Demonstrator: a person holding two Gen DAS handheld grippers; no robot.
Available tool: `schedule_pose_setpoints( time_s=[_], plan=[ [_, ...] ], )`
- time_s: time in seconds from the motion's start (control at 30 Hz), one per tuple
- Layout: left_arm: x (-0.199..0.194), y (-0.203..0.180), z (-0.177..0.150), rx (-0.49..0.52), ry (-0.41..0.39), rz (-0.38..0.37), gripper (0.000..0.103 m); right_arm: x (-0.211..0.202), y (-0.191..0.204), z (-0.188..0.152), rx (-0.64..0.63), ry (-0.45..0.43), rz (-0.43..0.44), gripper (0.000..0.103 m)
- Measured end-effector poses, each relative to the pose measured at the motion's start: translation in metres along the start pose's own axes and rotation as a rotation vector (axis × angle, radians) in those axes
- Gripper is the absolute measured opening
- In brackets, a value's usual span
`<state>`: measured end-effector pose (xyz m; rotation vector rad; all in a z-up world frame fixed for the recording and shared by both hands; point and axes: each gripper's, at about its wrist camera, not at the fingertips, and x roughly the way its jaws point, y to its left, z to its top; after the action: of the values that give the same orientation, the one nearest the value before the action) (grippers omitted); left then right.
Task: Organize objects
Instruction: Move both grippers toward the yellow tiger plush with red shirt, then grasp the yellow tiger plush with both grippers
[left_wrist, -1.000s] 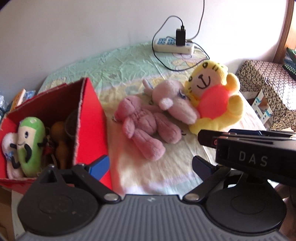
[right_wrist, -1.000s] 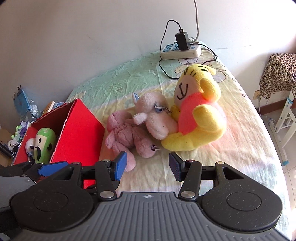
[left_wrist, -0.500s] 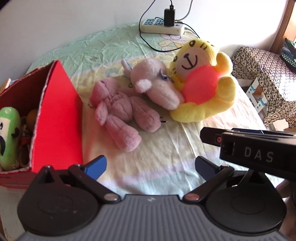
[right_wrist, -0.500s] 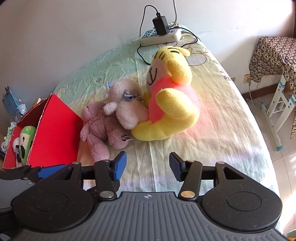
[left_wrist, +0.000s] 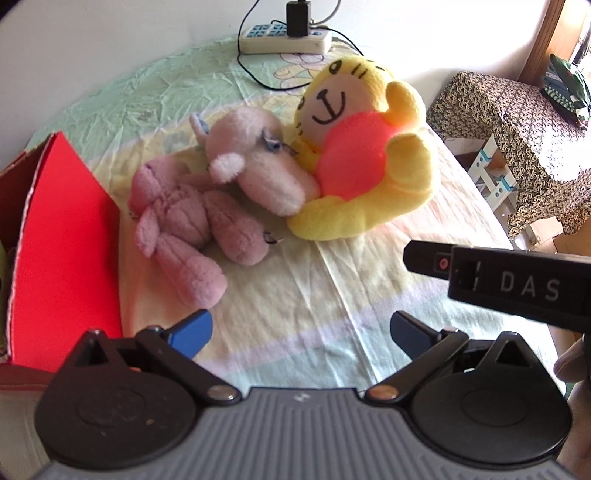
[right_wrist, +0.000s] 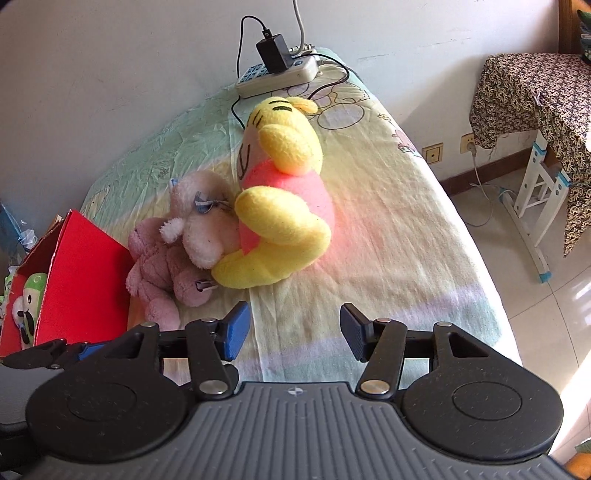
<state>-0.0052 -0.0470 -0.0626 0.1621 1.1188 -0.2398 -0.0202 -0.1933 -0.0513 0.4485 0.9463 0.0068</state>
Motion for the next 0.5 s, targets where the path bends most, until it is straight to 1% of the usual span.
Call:
schedule_pose_setpoints(
  time_s=[0.1, 0.2, 0.33, 0.4, 0.43, 0.5],
  plan=[
    [0.003, -0.001, -0.001, -0.001, 0.027, -0.023, 0.102, -0.002, -0.007, 0.002, 0.014, -0.011, -0.009, 0.057],
    [0.003, -0.003, -0.001, 0.005, 0.031, -0.052, 0.102, -0.003, -0.015, 0.006, 0.031, -0.021, -0.013, 0.057],
    [0.0, -0.006, 0.005, 0.011, 0.026, -0.131, 0.102, -0.004, -0.023, 0.013, 0.045, -0.037, -0.016, 0.057],
    [-0.003, -0.006, 0.009, 0.01, 0.014, -0.17, 0.102, -0.005, -0.026, 0.019, 0.046, -0.044, -0.012, 0.057],
    [-0.004, -0.007, 0.012, 0.014, 0.0, -0.178, 0.102, -0.006, -0.026, 0.022, 0.042, -0.047, -0.005, 0.057],
    [-0.007, -0.01, 0.021, 0.038, -0.023, -0.17, 0.102, -0.007, -0.025, 0.029, 0.022, -0.047, 0.013, 0.056]
  ],
)
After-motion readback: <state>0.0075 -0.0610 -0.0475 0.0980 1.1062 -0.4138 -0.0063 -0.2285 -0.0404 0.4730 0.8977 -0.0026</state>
